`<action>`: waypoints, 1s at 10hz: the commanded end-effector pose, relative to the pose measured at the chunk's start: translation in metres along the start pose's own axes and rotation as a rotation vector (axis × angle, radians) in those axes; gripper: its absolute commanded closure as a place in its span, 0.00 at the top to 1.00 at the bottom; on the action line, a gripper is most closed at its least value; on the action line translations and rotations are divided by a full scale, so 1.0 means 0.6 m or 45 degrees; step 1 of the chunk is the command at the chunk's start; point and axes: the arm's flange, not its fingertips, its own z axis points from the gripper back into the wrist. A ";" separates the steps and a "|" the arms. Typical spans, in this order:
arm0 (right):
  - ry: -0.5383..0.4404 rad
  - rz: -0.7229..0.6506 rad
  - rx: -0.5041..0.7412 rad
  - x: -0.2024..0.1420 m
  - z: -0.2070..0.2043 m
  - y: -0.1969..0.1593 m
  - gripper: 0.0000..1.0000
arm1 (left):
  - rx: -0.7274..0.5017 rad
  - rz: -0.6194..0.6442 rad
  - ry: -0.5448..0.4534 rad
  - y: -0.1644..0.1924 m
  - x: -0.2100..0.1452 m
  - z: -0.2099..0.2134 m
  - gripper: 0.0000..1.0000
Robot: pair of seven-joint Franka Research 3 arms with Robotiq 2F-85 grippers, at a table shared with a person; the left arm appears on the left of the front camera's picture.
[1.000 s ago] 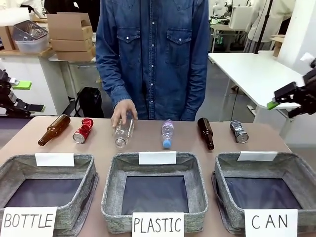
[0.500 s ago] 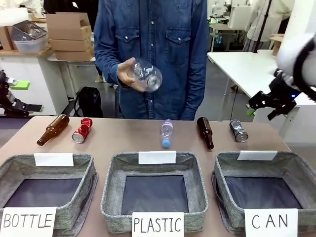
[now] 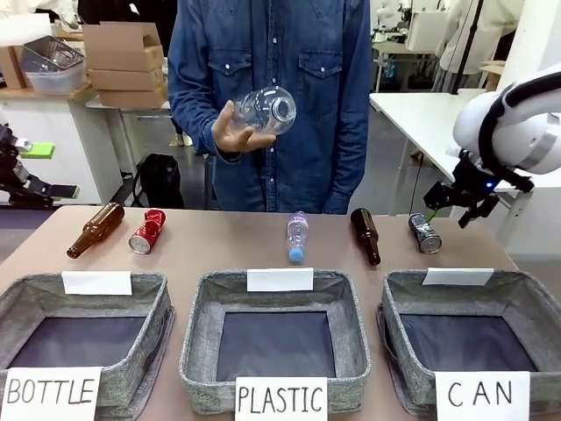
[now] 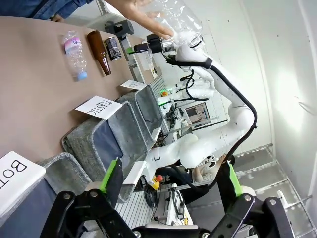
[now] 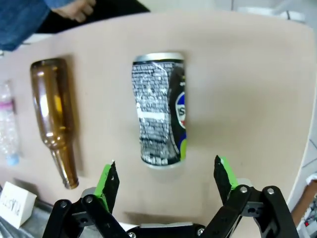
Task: Sort the can waste into the basket.
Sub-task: Pick up the can waste from the table and place it in the right Fabric basket.
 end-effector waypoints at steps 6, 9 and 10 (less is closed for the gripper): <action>0.158 -0.049 -0.071 0.056 -0.079 0.033 1.00 | -0.013 -0.031 0.008 0.000 -0.001 0.001 1.00; 0.163 -0.053 -0.082 0.056 -0.089 0.041 1.00 | -0.013 -0.031 0.008 0.000 -0.001 0.001 1.00; 0.167 -0.055 -0.084 0.057 -0.090 0.042 1.00 | -0.013 -0.031 0.008 0.000 -0.001 0.001 1.00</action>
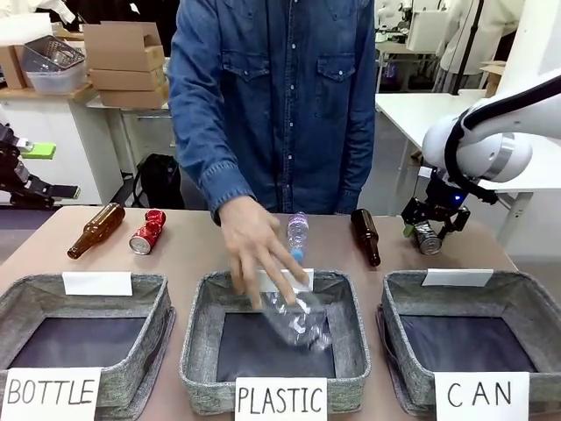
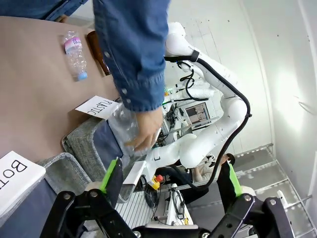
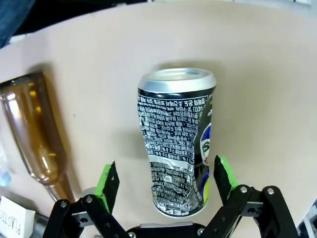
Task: Sort the can waste into the basket.
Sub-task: Pick up the can waste from the table and place it in the right Fabric basket.
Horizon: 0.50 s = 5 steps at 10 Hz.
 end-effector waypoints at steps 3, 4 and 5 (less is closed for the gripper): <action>0.024 -0.054 -0.066 0.015 -0.007 0.018 0.42 | -0.013 -0.031 0.008 0.000 -0.001 0.001 1.00; 0.023 -0.065 -0.091 0.016 -0.009 0.018 0.00 | -0.013 -0.031 0.008 0.000 -0.001 0.001 1.00; 0.017 -0.084 -0.089 0.017 -0.008 0.015 0.00 | -0.013 -0.031 0.008 0.000 -0.001 0.001 1.00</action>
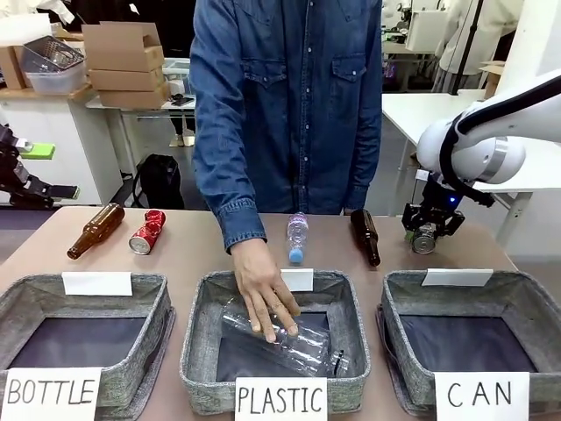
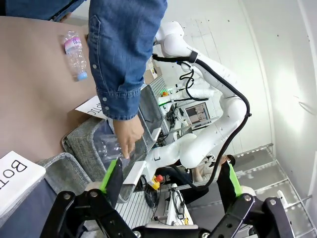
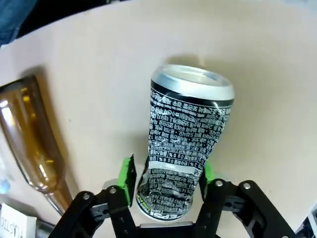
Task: Sort the can waste into the basket.
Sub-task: Pick up the can waste from the table and place it in the right Fabric basket.
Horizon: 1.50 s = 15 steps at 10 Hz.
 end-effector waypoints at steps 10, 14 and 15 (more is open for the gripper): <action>-0.020 0.206 0.131 -0.116 0.195 -0.052 0.00 | -0.013 -0.030 0.008 0.000 -0.001 0.001 1.00; 0.218 1.092 0.328 -0.384 0.329 -0.052 0.00 | -0.013 -0.030 0.008 0.000 -0.001 0.001 1.00; 0.290 1.350 0.346 -0.428 0.327 -0.043 0.00 | -0.013 -0.030 0.008 0.000 -0.001 0.001 1.00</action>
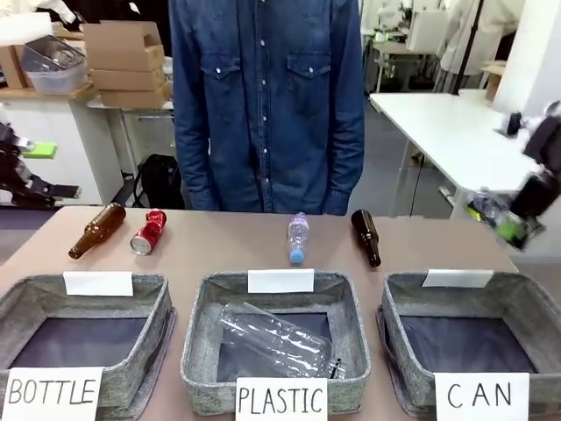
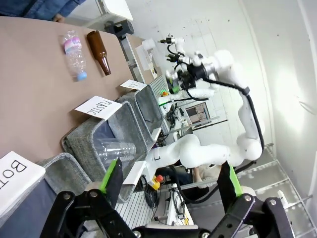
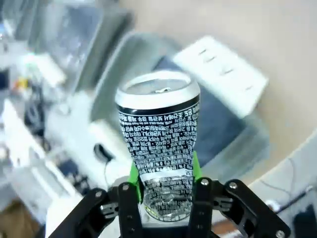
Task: Sort the can waste into the basket.
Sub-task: Pick up the can waste from the table and place it in the right Fabric basket.
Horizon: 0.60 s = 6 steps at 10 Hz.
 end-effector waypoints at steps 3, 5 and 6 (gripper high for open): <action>0.305 0.839 -0.144 -0.050 -0.065 0.058 0.00 | -0.013 -0.028 0.008 0.001 -0.001 0.001 1.00; 0.276 0.802 -0.154 -0.049 -0.072 0.058 0.00 | -0.013 -0.028 0.008 0.001 -0.001 0.001 1.00; 0.263 0.784 -0.139 -0.048 -0.068 0.053 0.00 | -0.013 -0.028 0.008 0.001 -0.001 0.001 1.00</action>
